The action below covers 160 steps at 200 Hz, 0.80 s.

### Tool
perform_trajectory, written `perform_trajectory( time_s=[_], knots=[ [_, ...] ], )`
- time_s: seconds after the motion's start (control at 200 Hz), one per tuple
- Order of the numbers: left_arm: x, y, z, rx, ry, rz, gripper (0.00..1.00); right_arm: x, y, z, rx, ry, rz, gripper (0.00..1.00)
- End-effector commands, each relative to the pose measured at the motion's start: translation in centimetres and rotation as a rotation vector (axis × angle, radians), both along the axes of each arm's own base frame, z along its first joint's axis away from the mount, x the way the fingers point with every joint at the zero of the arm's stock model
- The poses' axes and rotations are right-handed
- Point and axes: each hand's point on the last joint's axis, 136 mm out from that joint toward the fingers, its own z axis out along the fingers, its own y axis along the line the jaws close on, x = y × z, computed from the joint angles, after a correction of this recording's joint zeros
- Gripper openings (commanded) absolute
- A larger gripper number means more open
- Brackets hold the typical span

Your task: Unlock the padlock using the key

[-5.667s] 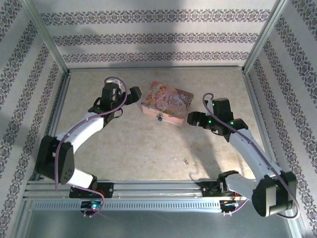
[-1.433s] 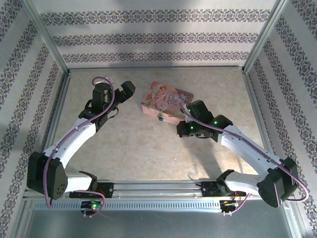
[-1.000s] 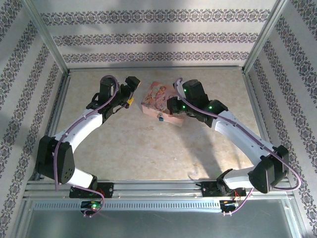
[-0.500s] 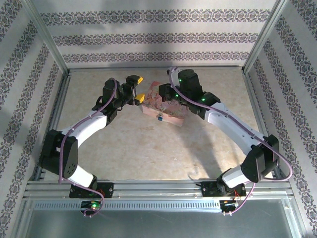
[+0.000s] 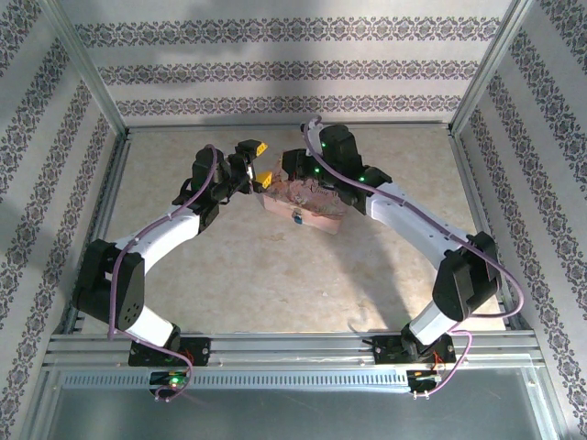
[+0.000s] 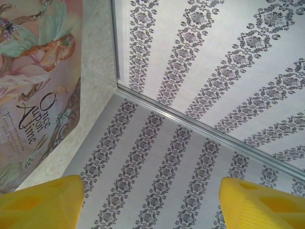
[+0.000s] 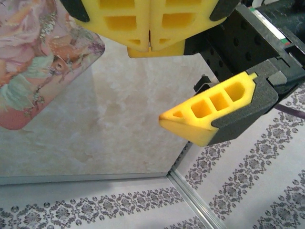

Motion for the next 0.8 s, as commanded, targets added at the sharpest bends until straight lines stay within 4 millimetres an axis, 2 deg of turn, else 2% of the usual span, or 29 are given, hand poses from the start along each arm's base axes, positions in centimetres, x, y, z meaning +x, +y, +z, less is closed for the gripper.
perform_trajectory(
  time_s=[0.0,0.365,0.5,0.795],
  knots=[
    [-0.2,-0.3,1.2,-0.055,-0.011,0.012,0.74,0.7,1.5,2.2,0.072,-0.034,0.025,0.0],
    [0.1,-0.2,0.8,-0.081,-0.012,0.034,0.71,1.3,4.3,1.2,0.113,0.005,0.062,0.0],
    [0.2,-0.1,0.5,-0.106,-0.014,0.05,0.66,1.2,5.3,0.8,0.116,0.019,0.081,0.0],
    [0.3,0.5,-0.4,-0.102,-0.013,0.085,0.53,1.1,5.2,0.2,0.11,0.028,0.076,0.0]
  ],
)
